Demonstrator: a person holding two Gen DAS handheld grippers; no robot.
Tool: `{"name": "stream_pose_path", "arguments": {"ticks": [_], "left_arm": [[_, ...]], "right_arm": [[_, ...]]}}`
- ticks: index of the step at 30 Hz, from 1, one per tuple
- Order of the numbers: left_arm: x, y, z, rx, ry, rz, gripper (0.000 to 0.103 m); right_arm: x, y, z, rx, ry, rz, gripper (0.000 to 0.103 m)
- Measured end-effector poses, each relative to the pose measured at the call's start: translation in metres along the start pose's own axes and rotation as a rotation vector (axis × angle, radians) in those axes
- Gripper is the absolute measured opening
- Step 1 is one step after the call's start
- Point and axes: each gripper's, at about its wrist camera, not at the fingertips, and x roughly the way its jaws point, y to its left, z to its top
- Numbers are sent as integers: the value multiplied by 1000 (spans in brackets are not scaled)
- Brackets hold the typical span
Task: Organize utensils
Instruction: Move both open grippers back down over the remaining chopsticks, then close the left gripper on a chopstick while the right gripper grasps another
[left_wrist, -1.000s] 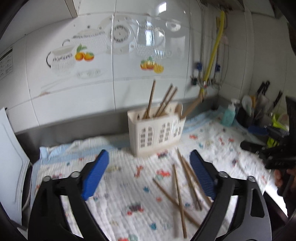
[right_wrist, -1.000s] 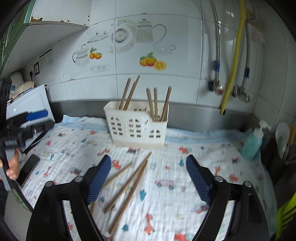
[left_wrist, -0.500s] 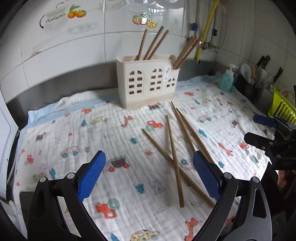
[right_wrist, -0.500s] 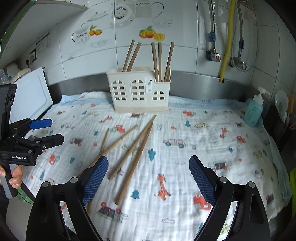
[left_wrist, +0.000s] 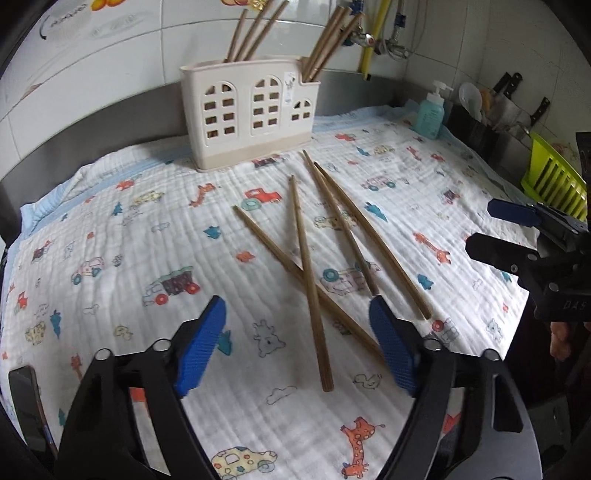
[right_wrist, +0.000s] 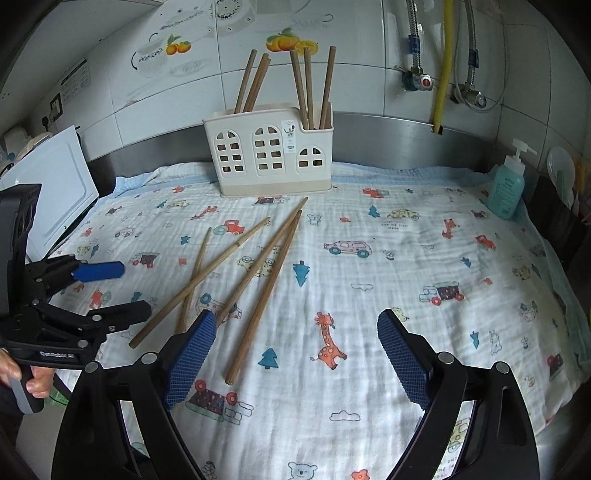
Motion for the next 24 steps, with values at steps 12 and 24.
{"name": "stream_pose_path", "arguments": {"ticks": [12, 24], "left_arm": [[22, -6, -5, -2, 60, -70, 30], [35, -2, -6, -44, 104, -79, 14]], "right_arm": [[14, 1, -5, 16, 27, 22, 86], [25, 5, -8, 20, 46, 44, 85]]}}
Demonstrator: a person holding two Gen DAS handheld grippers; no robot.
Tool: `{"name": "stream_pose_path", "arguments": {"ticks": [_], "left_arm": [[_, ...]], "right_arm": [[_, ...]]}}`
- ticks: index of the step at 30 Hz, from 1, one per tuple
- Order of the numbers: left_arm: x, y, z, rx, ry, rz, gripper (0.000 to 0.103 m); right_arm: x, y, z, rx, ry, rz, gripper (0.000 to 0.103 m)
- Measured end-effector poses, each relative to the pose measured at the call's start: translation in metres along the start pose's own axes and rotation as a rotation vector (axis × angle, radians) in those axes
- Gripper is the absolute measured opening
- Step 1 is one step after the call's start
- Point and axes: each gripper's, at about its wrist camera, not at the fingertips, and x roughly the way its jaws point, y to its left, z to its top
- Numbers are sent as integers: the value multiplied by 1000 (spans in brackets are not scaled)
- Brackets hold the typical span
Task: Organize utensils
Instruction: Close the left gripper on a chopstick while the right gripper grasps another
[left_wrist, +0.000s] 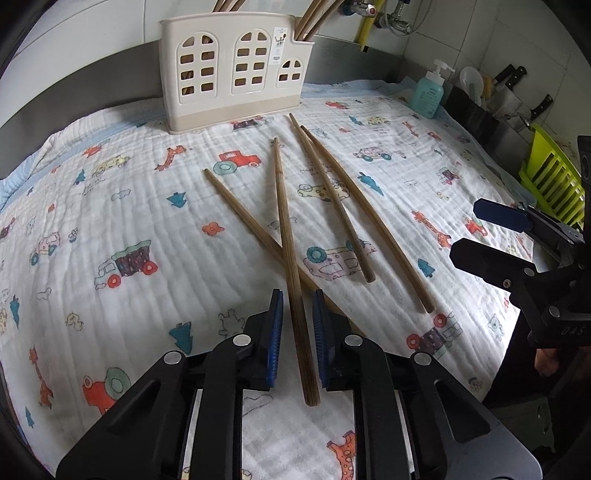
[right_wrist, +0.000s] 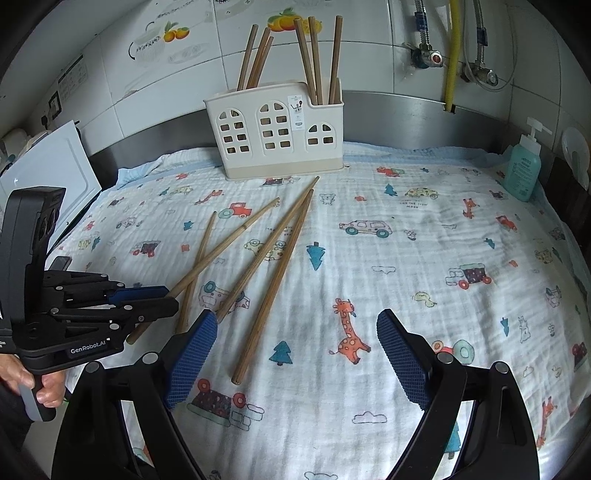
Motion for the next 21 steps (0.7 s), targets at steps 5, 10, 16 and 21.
{"name": "stream_pose_path", "arguments": {"ticks": [5, 10, 16, 21], "left_arm": [[2, 0, 0, 4, 9, 0, 9], [2, 1, 0, 0, 4, 8, 8], [-4, -1, 0, 14, -12, 30, 8], [-9, -1, 2, 18, -28, 28, 8]], "right_arm": [[2, 0, 0, 6, 0, 9, 84], [5, 3, -1, 9, 9, 23, 80], [14, 6, -3, 18, 28, 46, 69], [26, 11, -5, 28, 56, 64, 46]]}}
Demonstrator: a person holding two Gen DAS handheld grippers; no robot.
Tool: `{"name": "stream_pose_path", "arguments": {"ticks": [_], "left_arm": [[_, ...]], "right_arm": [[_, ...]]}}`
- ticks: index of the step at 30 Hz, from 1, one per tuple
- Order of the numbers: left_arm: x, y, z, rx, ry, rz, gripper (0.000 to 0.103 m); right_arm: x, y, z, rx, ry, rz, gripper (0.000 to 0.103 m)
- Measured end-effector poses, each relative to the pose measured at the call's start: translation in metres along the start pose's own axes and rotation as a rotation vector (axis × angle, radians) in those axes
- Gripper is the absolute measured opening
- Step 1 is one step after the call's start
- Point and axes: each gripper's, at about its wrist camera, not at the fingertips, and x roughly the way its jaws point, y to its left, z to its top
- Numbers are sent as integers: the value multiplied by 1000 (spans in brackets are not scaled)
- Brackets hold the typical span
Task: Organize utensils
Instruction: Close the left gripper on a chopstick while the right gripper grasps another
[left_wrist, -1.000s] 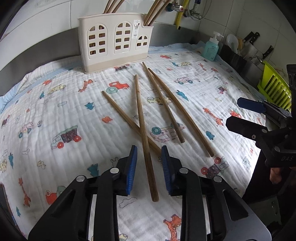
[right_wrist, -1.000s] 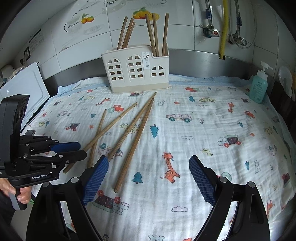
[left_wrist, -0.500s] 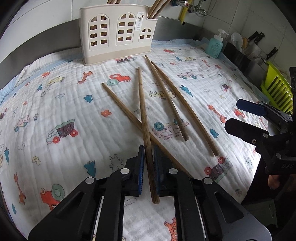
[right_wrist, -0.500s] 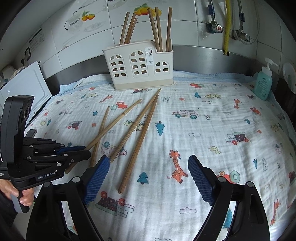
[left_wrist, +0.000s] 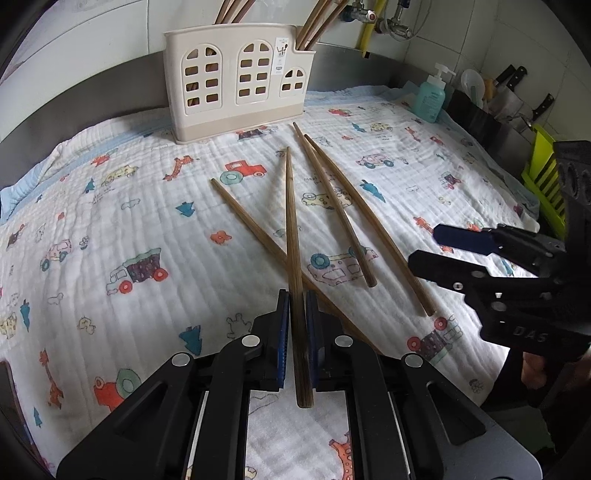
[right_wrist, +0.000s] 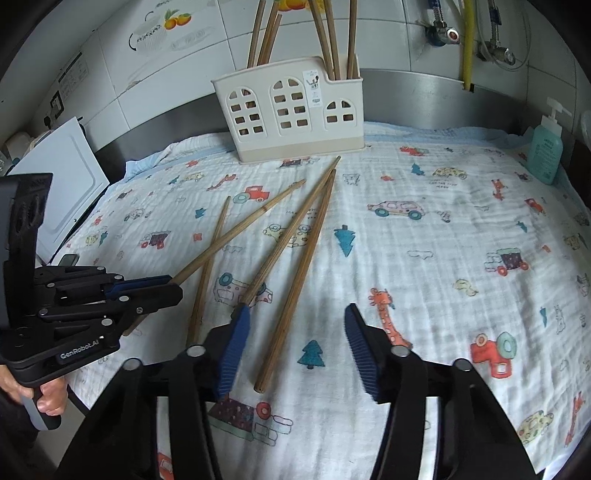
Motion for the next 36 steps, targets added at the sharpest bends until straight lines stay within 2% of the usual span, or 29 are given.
{"name": "stream_pose_path", "arguments": {"ticks": [3, 7, 8, 13, 20, 26, 35, 36], "left_arm": [[-3, 0, 0, 1, -9, -2, 8], [-6, -1, 1, 6, -18, -6, 8], [-7, -1, 1, 6, -21, -9, 8], [-10, -1, 1, 2, -33, -12, 7], [-17, 1, 4, -8, -61, -1, 7], [-31, 4, 12, -16, -108, 15, 7], [-53, 3, 28, -3, -177, 30, 6], [-55, 4, 29, -3, -183, 33, 6]], "right_arm": [[7, 1, 0, 11, 10, 11, 38], [14, 3, 1, 28, 20, 11, 34], [16, 4, 1, 29, 25, 11, 29], [21, 6, 1, 22, 30, -18, 24], [21, 7, 1, 13, 19, -42, 9], [6, 7, 4, -2, -29, -77, 8], [-35, 6, 26, -42, -162, -113, 7], [-38, 7, 29, -49, -176, -117, 1]]}}
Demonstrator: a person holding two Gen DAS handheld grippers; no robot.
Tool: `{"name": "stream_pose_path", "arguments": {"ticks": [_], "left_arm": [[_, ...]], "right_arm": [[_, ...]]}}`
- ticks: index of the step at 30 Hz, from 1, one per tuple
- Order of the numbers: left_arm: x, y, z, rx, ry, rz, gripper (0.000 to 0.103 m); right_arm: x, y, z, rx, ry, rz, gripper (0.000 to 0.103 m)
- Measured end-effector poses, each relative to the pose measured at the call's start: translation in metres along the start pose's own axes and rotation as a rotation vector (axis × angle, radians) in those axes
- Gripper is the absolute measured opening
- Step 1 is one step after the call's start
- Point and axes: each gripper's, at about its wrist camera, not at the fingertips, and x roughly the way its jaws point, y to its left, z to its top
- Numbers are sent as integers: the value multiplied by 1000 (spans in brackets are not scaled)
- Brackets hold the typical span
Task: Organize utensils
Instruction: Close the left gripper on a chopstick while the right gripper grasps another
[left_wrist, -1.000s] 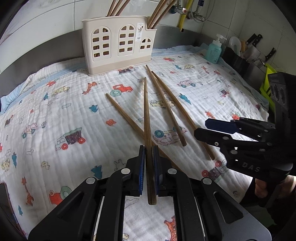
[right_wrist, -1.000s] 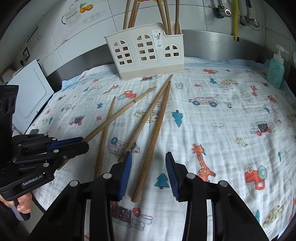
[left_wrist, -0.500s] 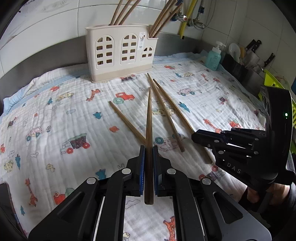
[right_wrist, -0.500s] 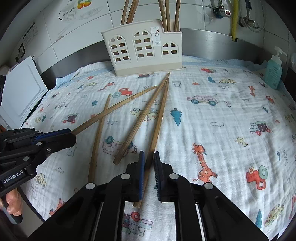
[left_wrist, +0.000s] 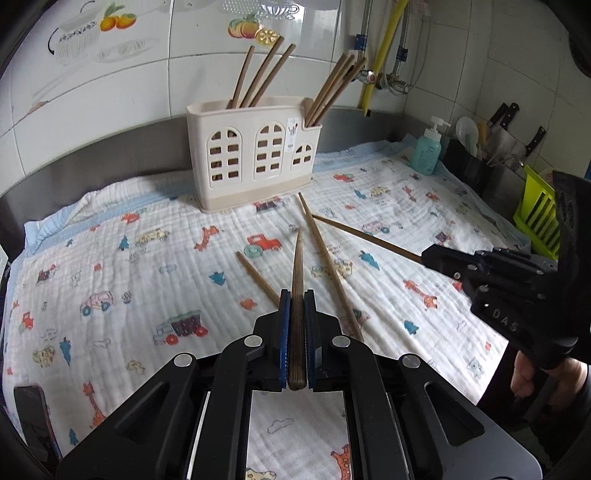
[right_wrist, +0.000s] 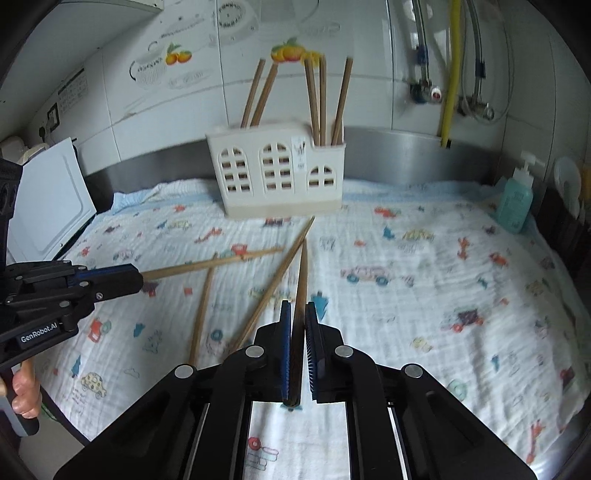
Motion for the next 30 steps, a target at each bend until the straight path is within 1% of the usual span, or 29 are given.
{"name": "stream_pose_path", "arguments": {"ticks": [5, 8, 11, 14, 16, 17, 18, 20, 22, 25, 30], "left_arm": [[-7, 3, 13, -3, -37, 2, 6], [-10, 5, 18, -7, -52, 5, 6], [-12, 7, 21, -9, -61, 9, 6], [-11, 8, 22, -10, -61, 11, 6], [-10, 8, 21, -10, -59, 12, 6], [-10, 9, 21, -12, -59, 10, 6], [-10, 9, 21, -12, -59, 10, 6], [-10, 9, 21, -11, -60, 9, 6], [-10, 9, 21, -10, -61, 9, 6], [-11, 9, 22, -7, -61, 10, 6], [-11, 9, 22, -9, -61, 9, 6]], "right_arm": [[-16, -3, 26, -29, -66, 7, 0], [-17, -3, 38, -50, -85, 4, 0], [-16, -4, 38, -48, -77, 5, 0], [-12, -8, 28, -11, -48, 35, 2], [-7, -10, 18, 7, -15, 46, 6], [-4, -11, 13, 18, -1, 54, 14], [0, -11, 8, 27, 14, 62, 18], [8, -9, -2, 28, 47, 70, 21], [15, -6, -11, 21, 74, 60, 21], [29, -5, -24, 29, 124, 68, 21], [42, -6, -39, 39, 176, 55, 21]]}}
